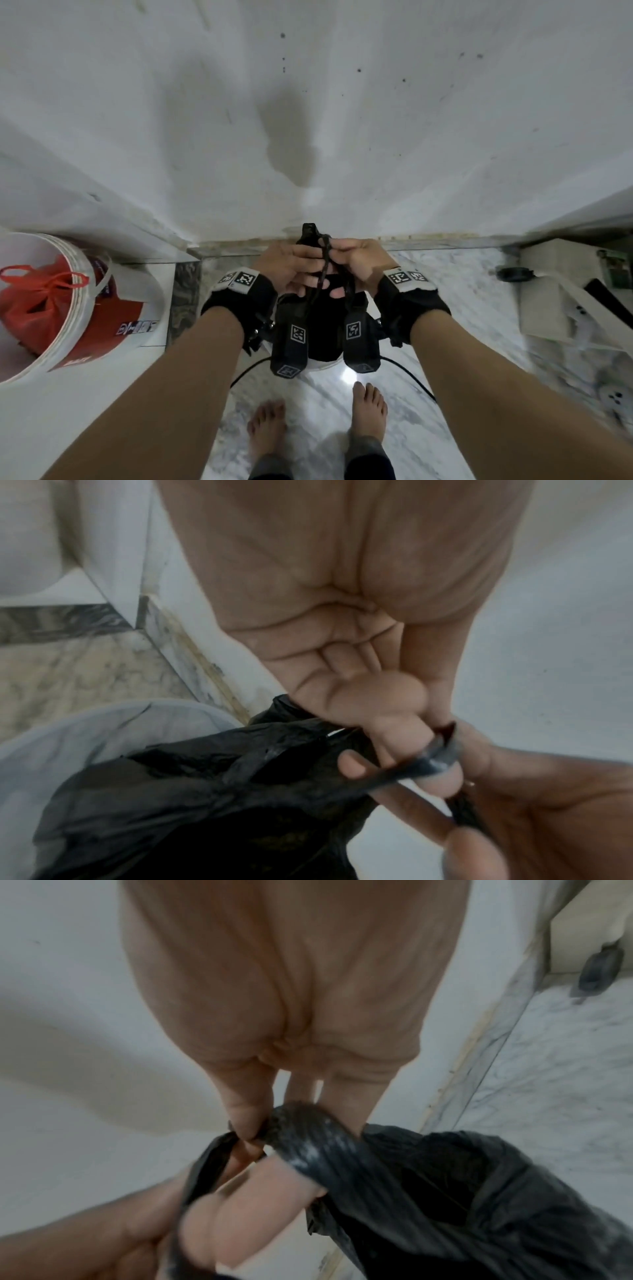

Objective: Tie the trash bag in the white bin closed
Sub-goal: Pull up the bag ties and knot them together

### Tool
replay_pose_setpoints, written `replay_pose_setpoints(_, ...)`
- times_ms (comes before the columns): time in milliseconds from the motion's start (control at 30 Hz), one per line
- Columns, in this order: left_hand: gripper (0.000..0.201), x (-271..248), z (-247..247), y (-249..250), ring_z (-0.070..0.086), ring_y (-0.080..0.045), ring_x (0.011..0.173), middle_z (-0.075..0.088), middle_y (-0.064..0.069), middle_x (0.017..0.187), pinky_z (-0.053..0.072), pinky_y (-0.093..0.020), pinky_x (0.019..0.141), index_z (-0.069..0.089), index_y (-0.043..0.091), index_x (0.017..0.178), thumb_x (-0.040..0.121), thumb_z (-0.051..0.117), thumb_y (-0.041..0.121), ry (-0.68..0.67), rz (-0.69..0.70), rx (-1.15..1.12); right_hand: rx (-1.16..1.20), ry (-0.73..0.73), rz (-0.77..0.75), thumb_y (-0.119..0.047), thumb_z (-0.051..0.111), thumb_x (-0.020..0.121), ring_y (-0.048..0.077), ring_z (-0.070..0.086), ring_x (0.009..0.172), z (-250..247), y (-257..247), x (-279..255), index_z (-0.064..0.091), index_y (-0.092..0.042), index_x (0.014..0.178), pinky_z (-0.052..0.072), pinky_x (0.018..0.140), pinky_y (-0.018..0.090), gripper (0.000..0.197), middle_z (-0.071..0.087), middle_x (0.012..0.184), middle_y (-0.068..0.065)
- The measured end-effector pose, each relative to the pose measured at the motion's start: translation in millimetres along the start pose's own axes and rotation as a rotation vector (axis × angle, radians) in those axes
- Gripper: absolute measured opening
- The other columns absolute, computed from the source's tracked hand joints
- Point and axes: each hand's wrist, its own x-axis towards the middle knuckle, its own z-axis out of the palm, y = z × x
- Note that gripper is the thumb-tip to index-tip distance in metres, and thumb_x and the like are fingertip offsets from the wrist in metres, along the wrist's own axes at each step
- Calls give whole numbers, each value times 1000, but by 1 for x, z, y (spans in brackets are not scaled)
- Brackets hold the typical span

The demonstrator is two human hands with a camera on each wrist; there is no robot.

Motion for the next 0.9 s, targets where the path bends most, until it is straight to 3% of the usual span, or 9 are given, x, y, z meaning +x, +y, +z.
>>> replay_pose_setpoints(100,41,6,-1,-5,69,-14,52,74,-3,68,36,-18,34,55,3,119,79,65,4,28,-4,-71,21,-75,13,-12,51,92,17,70,77,-2,5,6,68,-24,116,56,47,33,32,72,88,4)
replay_pose_setpoints(167,38,10,-1,-8,69,-13,52,72,-2,68,34,-18,33,56,5,117,80,64,5,15,-14,-131,72,-116,25,-12,48,93,16,69,70,-1,5,10,68,-25,115,56,48,32,32,72,83,3)
replay_pose_setpoints(233,24,13,-1,-9,68,-12,51,68,0,64,30,-17,31,57,11,105,82,61,4,-10,-26,-192,101,-149,36,-11,46,93,14,66,61,0,4,14,68,-26,109,55,49,31,31,70,81,2)
replay_pose_setpoints(333,12,17,0,-12,63,-8,47,56,0,63,26,-14,30,55,16,85,86,54,4,-84,-28,-273,142,-220,48,-8,44,90,16,61,51,-1,5,25,66,-22,113,48,56,29,35,67,93,7)
replay_pose_setpoints(433,11,22,-1,-17,60,-6,44,57,2,55,27,-13,29,57,16,82,87,53,6,-120,-24,-325,145,-227,36,-9,46,87,15,61,58,-2,7,34,67,-17,115,43,59,29,37,67,93,6)
replay_pose_setpoints(600,14,34,-5,-17,64,-8,45,68,-1,55,49,-17,36,61,11,96,83,61,11,-54,-27,-289,50,-188,18,-8,44,86,10,58,49,-1,4,42,70,-17,101,43,47,21,31,67,60,-5)
replay_pose_setpoints(700,6,39,-8,-14,66,-10,47,69,0,55,51,-18,37,60,13,83,80,65,11,77,23,-198,-130,-53,-76,-14,58,84,16,50,47,-5,0,51,71,-12,87,36,43,24,13,63,64,4)
replay_pose_setpoints(766,4,43,-15,-9,66,-11,48,70,-1,57,52,-19,39,61,14,82,81,65,13,156,53,-213,-157,-83,-67,-21,67,79,17,43,43,-7,4,52,68,-15,75,29,42,24,8,61,62,4)
replay_pose_setpoints(899,7,50,-30,0,66,-12,46,70,-3,56,53,-22,40,70,10,85,78,70,12,219,69,5,-143,-165,-55,-23,69,74,14,33,42,-7,12,49,69,-7,74,23,45,26,16,47,49,-1)
